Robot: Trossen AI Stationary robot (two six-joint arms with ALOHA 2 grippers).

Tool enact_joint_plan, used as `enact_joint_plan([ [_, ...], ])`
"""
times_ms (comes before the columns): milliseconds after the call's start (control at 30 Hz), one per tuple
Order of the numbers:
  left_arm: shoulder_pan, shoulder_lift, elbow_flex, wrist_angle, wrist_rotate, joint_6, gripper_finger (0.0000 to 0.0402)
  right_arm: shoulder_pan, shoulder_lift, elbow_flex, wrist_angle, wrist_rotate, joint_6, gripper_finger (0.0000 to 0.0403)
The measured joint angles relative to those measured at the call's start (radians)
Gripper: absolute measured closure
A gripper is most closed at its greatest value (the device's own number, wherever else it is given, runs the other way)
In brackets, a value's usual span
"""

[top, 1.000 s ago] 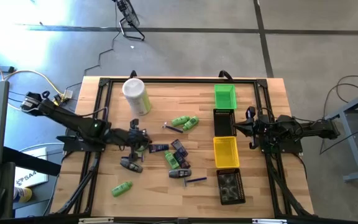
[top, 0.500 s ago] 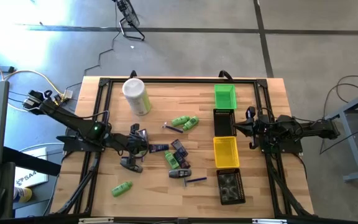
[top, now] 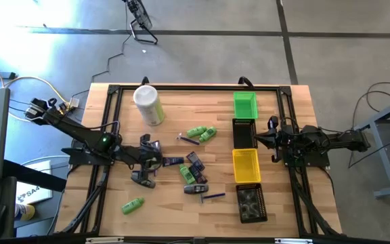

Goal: Pick & Place Travel size toiletries
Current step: Put the blue shave cream into the green basket

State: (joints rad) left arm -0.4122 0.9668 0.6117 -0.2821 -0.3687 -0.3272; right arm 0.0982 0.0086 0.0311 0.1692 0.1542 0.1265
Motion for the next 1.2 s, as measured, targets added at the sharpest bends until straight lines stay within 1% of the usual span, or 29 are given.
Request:
enact_joint_plan([
  [167,0.0,0.0,0.0,-0.02,0.0,-0.018,0.021,0.0,0.0,0.0,0.0,0.0,0.0,0.0399],
  [300,0.0,0.0,0.0,-0.014,0.0,-0.018,0.0152,0.0,0.0,0.0,0.0,-0.001,0.0,0.0399],
  [433,0.0,0.0,0.0,-0.014,-0.005,-0.018,0.0106,0.0,0.0,0.0,0.0,-0.001,0.0,0.0399],
  [533,0.0,0.0,0.0,-0.014,-0.005,-0.018,0.0084,0.0,0.0,0.0,0.0,-0.001,0.0,0.0399],
  [600,0.0,0.0,0.0,-0.013,-0.01,-0.018,0.0076,0.0,0.0,0.0,0.0,-0.001,0.0,0.0399],
  [733,0.0,0.0,0.0,-0.002,-0.05,-0.019,0.0073,0.0,0.0,0.0,0.0,-0.003,0.0,0.0399],
  [900,0.0,0.0,0.0,-0.005,-0.15,-0.019,0.0073,0.0,0.0,0.0,0.0,-0.004,0.0,0.0399],
  [967,0.001,0.003,0.0,-0.004,-0.17,-0.021,0.0073,0.0,0.0,0.0,0.0,-0.004,0.0,0.0399],
  [1067,0.0,0.026,0.0,0.004,-0.19,-0.042,0.0073,0.0,0.0,0.0,0.0,-0.004,0.0,0.0399],
  [1200,0.001,0.086,0.0,0.04,-0.2,-0.071,0.0074,0.0,0.0,0.0,0.0,-0.004,0.0,0.0399],
])
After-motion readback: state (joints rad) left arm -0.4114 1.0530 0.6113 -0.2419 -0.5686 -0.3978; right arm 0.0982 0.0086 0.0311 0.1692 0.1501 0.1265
